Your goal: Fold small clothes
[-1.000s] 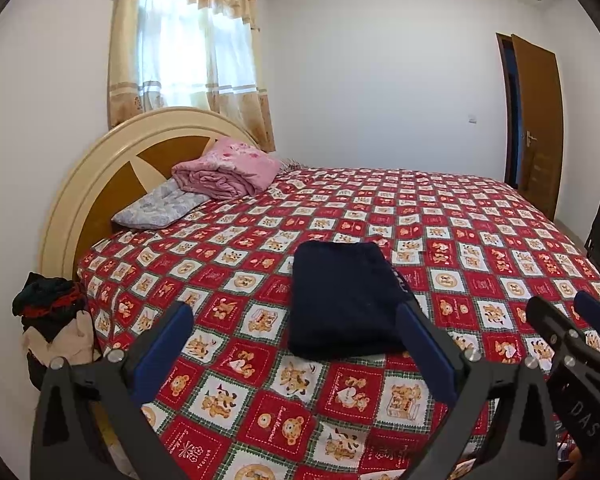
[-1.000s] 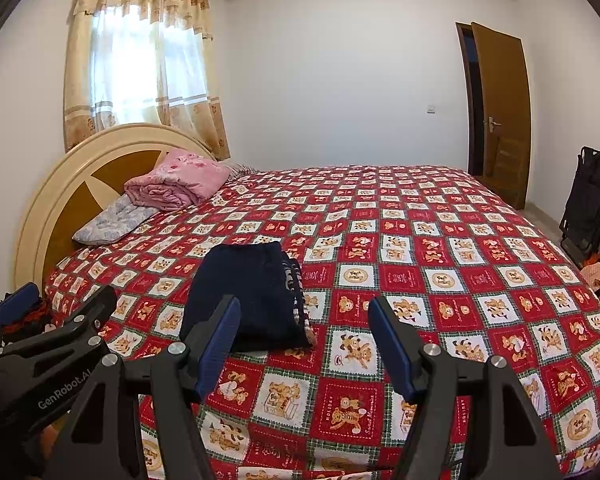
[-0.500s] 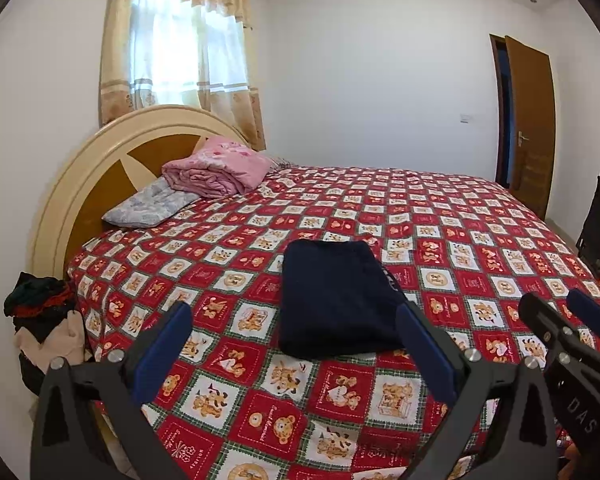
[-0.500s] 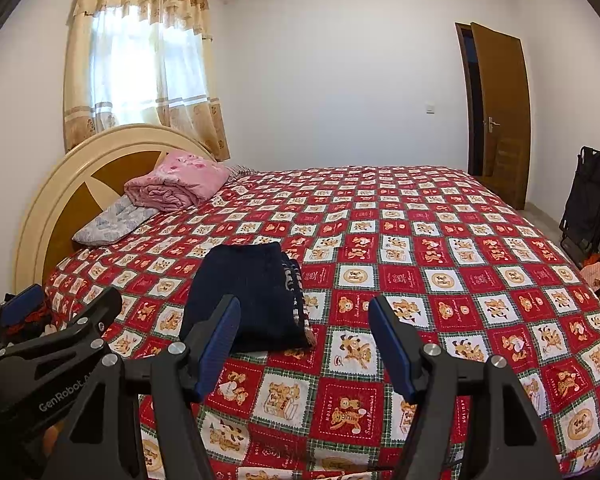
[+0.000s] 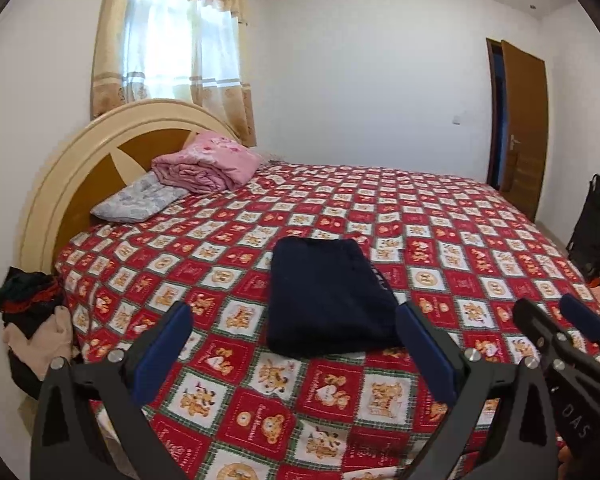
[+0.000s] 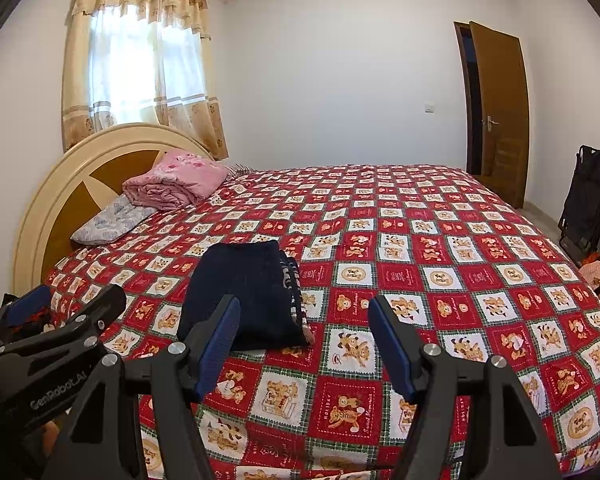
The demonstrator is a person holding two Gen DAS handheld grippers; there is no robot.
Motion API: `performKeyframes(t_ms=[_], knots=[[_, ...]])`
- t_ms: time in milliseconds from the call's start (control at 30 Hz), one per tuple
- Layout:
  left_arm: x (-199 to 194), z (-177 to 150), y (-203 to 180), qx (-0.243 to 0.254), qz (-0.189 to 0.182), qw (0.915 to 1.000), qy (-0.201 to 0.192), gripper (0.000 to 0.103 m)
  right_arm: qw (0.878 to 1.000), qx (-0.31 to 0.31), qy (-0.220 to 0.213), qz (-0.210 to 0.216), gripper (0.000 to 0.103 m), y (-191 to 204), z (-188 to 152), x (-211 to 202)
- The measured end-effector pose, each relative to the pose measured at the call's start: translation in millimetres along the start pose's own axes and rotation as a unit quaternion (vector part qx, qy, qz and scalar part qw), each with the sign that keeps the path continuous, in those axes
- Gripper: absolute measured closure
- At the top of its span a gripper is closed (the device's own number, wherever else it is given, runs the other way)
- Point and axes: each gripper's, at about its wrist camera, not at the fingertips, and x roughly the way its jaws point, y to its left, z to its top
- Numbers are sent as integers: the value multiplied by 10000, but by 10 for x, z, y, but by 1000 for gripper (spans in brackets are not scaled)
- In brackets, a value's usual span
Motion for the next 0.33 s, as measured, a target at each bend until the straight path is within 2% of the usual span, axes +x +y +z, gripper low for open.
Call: performKeyframes(t_ms=[100, 233, 333], knots=[[-15, -17, -23, 43, -192, 9998, -80, 0, 10000, 18, 15, 1, 35, 1, -11, 7], [-18, -24, -82, 216, -50, 9997, -136, 0, 10000, 24, 21, 3, 35, -2, -13, 16], [-2, -15, -62, 171, -22, 9998, -105, 0, 10000, 26, 25, -1, 35, -4, -16, 26]])
